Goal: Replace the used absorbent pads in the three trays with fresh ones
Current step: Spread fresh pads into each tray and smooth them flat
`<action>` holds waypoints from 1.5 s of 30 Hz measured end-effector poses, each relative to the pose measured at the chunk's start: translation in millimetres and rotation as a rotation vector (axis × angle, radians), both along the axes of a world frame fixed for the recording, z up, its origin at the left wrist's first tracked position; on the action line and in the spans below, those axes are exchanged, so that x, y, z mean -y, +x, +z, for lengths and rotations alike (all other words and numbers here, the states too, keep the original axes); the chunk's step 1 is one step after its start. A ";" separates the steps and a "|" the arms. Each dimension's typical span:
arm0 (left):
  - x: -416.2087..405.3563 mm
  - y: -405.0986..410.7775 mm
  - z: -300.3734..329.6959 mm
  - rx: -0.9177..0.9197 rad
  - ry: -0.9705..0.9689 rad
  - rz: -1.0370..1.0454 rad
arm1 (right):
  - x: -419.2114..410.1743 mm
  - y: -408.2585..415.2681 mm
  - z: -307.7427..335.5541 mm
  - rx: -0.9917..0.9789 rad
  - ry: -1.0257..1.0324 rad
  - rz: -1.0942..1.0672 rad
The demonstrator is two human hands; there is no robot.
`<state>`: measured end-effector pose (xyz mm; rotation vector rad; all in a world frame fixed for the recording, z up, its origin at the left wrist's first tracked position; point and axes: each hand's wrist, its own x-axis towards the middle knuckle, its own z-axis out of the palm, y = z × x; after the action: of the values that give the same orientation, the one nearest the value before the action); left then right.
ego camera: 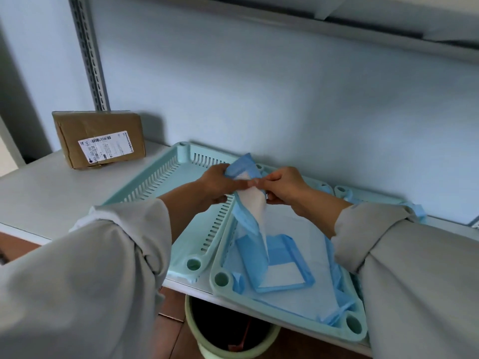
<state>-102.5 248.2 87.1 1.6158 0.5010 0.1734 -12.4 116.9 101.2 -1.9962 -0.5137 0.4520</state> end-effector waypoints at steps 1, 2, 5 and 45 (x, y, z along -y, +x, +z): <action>-0.5 -1.4 -3.5 -0.024 -0.036 -0.046 | -0.9 0.8 -0.3 -0.032 0.036 -0.012; -0.6 -1.8 -7.9 -0.036 -0.059 -0.075 | -1.0 0.9 -0.3 -0.056 0.060 -0.011; -0.2 0.0 -16.0 0.010 -0.089 -0.042 | -2.0 2.0 -1.8 0.005 0.025 0.021; -33.9 12.8 16.2 0.001 0.376 0.645 | 38.1 45.5 1.7 -0.173 0.219 -0.477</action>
<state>-89.7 282.1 103.3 1.7639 1.0262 0.7891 33.1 78.7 102.9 -1.7717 0.0275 0.2539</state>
